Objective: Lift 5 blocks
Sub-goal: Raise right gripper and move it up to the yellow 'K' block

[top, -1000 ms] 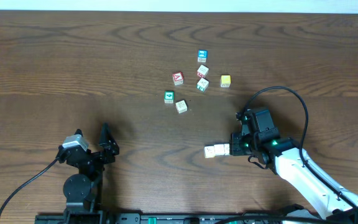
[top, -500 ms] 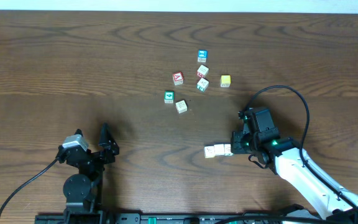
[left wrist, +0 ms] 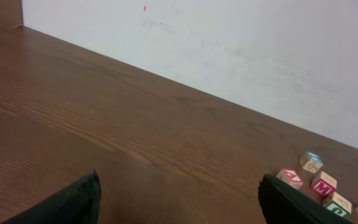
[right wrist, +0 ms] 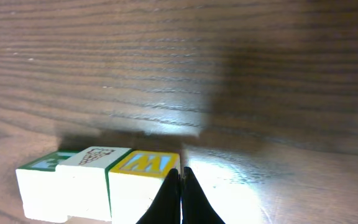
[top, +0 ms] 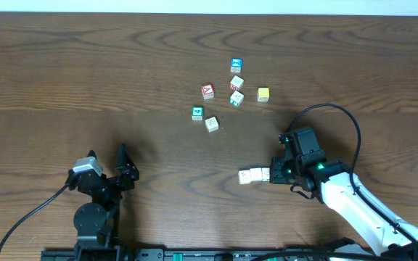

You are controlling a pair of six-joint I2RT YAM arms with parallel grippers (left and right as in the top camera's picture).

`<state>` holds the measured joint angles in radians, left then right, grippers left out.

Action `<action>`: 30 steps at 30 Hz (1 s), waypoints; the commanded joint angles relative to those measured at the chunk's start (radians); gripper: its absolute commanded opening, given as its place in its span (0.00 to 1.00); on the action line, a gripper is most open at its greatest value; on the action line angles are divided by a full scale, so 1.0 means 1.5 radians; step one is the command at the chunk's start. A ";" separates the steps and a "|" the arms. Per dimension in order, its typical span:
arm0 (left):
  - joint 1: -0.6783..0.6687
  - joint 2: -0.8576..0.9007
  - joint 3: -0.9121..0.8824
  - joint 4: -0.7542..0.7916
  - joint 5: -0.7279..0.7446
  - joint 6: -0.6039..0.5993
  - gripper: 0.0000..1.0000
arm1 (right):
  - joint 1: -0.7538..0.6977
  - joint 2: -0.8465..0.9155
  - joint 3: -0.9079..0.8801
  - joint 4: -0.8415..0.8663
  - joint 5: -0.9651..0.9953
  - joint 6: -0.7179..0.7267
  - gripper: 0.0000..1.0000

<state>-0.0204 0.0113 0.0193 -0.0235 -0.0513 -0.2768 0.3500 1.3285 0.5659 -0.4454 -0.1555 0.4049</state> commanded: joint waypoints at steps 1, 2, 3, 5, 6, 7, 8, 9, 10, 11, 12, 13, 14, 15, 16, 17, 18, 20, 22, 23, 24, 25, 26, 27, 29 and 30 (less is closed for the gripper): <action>0.002 0.000 -0.010 -0.031 -0.011 0.004 0.81 | 0.013 0.004 -0.001 0.000 -0.025 -0.019 0.01; 0.002 0.000 -0.010 -0.031 -0.011 0.004 0.81 | 0.013 0.004 -0.001 0.000 -0.025 -0.019 0.01; 0.002 0.000 -0.010 -0.031 -0.011 0.004 0.81 | 0.013 0.004 -0.001 0.000 -0.027 -0.019 0.01; 0.002 0.000 -0.010 -0.031 -0.011 0.004 0.81 | 0.013 0.004 -0.001 -0.001 -0.031 -0.019 0.01; 0.002 0.000 -0.010 -0.031 -0.011 0.004 0.81 | 0.013 0.004 -0.001 -0.001 -0.034 -0.019 0.01; 0.002 0.000 -0.010 -0.031 -0.011 0.004 0.81 | 0.013 0.004 -0.001 -0.001 -0.040 -0.023 0.01; 0.002 0.000 -0.010 -0.031 -0.011 0.004 0.81 | 0.013 0.004 -0.001 -0.001 -0.048 -0.028 0.01; 0.002 0.000 -0.010 -0.031 -0.011 0.004 0.81 | 0.014 0.004 -0.001 -0.003 -0.053 -0.031 0.01; 0.002 0.000 -0.010 -0.031 -0.011 0.004 0.81 | 0.014 0.004 -0.001 -0.004 -0.055 -0.031 0.01; 0.002 0.000 -0.010 -0.031 -0.011 0.004 0.81 | 0.015 0.004 -0.001 -0.006 -0.054 -0.031 0.01; 0.002 0.000 -0.010 -0.031 -0.011 0.004 0.82 | 0.016 0.004 -0.001 -0.008 -0.046 -0.031 0.01; 0.002 0.000 -0.010 -0.031 -0.011 0.004 0.81 | 0.016 0.004 -0.001 -0.010 -0.027 -0.022 0.01; 0.002 0.000 -0.010 -0.031 -0.011 0.004 0.82 | 0.015 0.004 0.000 -0.010 -0.006 -0.010 0.01; 0.002 0.000 -0.010 -0.031 -0.011 0.004 0.81 | 0.015 0.004 0.000 -0.009 0.016 0.002 0.01; 0.002 0.000 -0.010 -0.031 -0.011 0.004 0.81 | 0.014 0.003 0.000 -0.008 0.037 0.011 0.01; 0.002 0.000 -0.010 -0.031 -0.011 0.004 0.81 | 0.014 0.003 0.001 -0.006 0.056 0.018 0.01; 0.002 0.000 -0.010 -0.031 -0.011 0.004 0.82 | 0.013 0.003 0.003 -0.004 0.071 0.019 0.02; 0.002 0.000 -0.010 -0.031 -0.011 0.004 0.81 | 0.006 0.003 0.012 0.000 0.095 0.019 0.03; 0.002 0.000 -0.010 -0.031 -0.011 0.004 0.82 | -0.003 0.003 0.030 0.000 0.106 0.010 0.06; 0.002 0.000 -0.010 -0.031 -0.011 0.004 0.81 | -0.008 0.003 0.042 0.000 0.105 -0.002 0.08; 0.002 0.000 -0.010 -0.031 -0.011 0.004 0.81 | -0.012 0.003 0.056 0.000 0.105 -0.013 0.13; 0.002 0.000 -0.010 -0.031 -0.011 0.004 0.81 | -0.014 0.004 0.072 0.000 0.105 -0.020 0.18; 0.002 0.000 -0.010 -0.031 -0.011 0.004 0.81 | -0.016 0.004 0.090 -0.003 0.105 -0.032 0.25; 0.002 0.000 -0.010 -0.031 -0.011 0.004 0.81 | -0.016 0.005 0.110 -0.013 0.105 -0.037 0.29; 0.002 0.000 -0.010 -0.031 -0.011 0.004 0.81 | -0.016 0.012 0.154 -0.035 0.106 -0.048 0.36; 0.002 0.000 -0.010 -0.031 -0.011 0.004 0.81 | -0.015 0.019 0.176 -0.042 0.106 -0.058 0.37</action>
<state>-0.0204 0.0113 0.0193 -0.0235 -0.0513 -0.2768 0.3359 1.3365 0.7460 -0.4957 -0.0216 0.3664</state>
